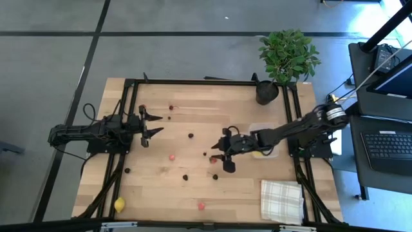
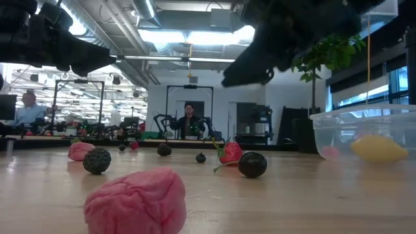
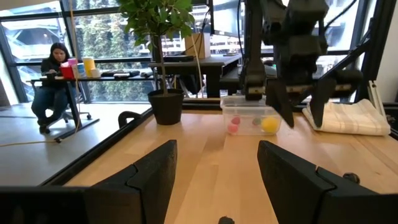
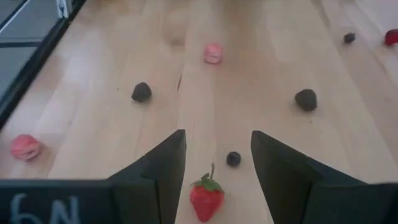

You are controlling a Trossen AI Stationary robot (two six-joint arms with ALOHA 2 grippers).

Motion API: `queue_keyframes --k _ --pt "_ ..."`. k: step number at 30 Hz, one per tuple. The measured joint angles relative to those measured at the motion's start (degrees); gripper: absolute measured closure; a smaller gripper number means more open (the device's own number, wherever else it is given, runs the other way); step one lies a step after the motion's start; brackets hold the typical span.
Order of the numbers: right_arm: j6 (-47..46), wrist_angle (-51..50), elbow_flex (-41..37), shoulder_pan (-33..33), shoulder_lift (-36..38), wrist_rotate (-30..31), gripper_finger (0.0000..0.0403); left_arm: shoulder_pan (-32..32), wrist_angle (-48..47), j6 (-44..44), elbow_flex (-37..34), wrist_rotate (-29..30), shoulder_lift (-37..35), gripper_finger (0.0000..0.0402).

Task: Pick and placing Produce into tupperware
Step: Put the bottom strawberry into the transparent bin

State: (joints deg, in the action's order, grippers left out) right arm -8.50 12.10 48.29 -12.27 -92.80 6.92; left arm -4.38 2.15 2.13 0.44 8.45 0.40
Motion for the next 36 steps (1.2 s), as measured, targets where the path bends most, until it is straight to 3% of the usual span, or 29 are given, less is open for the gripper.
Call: queue_keyframes --k 7,13,22,30,36 --pt "-0.5 0.8 0.0 0.0 -5.5 0.0 0.0218 0.0 -0.1 0.0 0.0 0.0 0.0 0.0184" --pt "-5.5 -0.7 0.0 0.0 -5.9 -0.1 0.0218 0.0 -0.1 -0.1 0.0 0.0 0.0 0.0184" --pt "-6.0 -1.2 0.0 0.0 -5.9 0.0 0.0216 0.0 -0.2 -0.1 0.0 0.0 0.0 0.0184" --pt "-6.1 -1.2 0.0 0.0 -5.9 -0.2 0.0153 0.0 -0.1 0.0 0.0 0.0 0.0 0.0184" --pt "-6.1 -1.2 0.0 0.0 -5.9 -4.1 0.0118 0.0 -0.1 0.0 0.0 0.0 0.0 0.0184"
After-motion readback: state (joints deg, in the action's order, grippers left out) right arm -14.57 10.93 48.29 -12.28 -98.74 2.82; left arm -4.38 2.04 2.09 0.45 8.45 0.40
